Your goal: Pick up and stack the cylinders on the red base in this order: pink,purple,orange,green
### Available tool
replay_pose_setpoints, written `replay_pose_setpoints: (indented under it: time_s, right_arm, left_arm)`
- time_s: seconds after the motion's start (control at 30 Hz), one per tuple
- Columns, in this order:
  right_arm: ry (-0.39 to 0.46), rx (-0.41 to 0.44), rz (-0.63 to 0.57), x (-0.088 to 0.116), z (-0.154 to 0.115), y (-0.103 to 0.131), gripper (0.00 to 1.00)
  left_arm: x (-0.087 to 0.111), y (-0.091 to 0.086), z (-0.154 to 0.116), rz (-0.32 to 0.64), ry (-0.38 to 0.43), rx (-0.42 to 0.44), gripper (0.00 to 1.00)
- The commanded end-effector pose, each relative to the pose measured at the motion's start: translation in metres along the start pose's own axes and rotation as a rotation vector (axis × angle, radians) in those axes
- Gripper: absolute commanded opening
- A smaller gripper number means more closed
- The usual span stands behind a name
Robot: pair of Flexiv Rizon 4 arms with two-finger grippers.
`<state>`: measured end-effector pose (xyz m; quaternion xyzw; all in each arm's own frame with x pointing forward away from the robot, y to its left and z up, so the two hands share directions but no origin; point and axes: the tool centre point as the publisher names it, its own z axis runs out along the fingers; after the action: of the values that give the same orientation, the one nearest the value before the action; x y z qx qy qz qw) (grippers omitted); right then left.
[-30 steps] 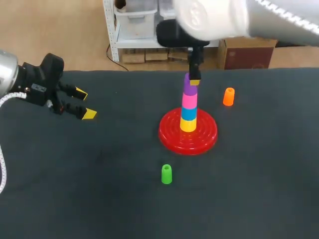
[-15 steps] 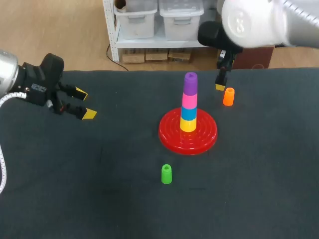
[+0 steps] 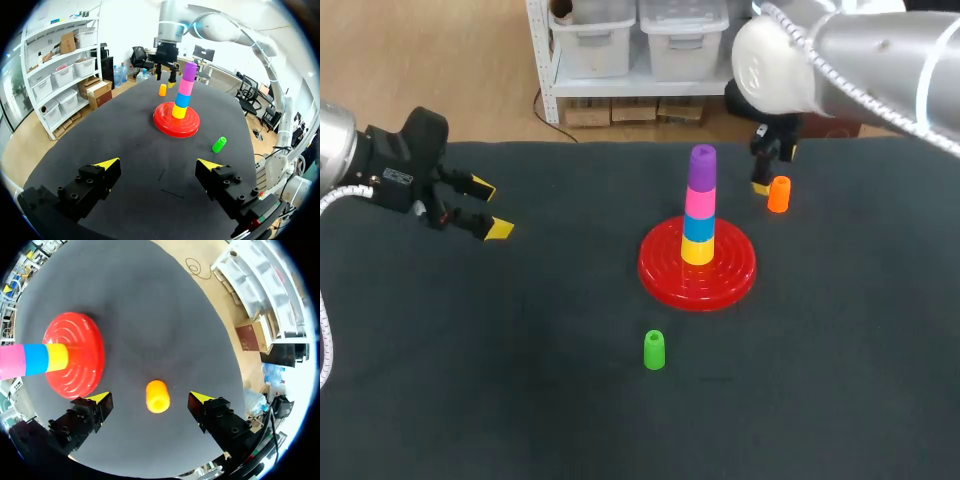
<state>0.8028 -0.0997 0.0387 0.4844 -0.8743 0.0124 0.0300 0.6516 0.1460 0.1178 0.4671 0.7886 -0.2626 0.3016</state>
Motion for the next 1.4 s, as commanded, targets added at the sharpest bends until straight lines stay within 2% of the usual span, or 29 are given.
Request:
replay_pose_setpoints:
  time_s: [0.03,0.2,0.63,0.93,0.97,1.0,1.07,1.4]
  right_arm:
    - [0.054,-0.096,0.012,-0.007,0.007,-0.018,1.00]
    - [0.040,-0.101,0.033,0.001,0.010,-0.018,1.00]
    - [0.022,-0.091,0.065,0.023,0.011,0.007,1.00]
    - [0.023,-0.089,0.085,0.027,0.017,0.013,1.00]
    - [0.022,-0.090,0.087,0.027,0.018,0.013,0.95]
    - [0.020,-0.091,0.090,0.027,0.019,0.013,0.85]
    - [0.017,-0.092,0.094,0.027,0.020,0.014,0.77]
    - [0.016,-0.091,0.105,0.027,0.023,0.010,0.76]
  left_arm:
    - [0.001,0.000,0.000,0.001,-0.002,0.000,1.00]
    - [0.001,0.000,0.000,0.001,-0.002,0.000,1.00]
    - [0.001,0.000,0.000,0.001,-0.002,0.000,1.00]
    - [0.001,0.000,0.000,0.001,-0.002,0.000,1.00]
    - [0.001,0.000,0.000,0.001,-0.002,0.000,1.00]
    - [0.001,0.000,0.000,0.001,-0.002,0.000,1.00]
    - [0.001,0.000,0.000,0.001,-0.002,0.000,1.00]
    - [0.001,0.000,0.000,0.001,-0.002,0.000,1.00]
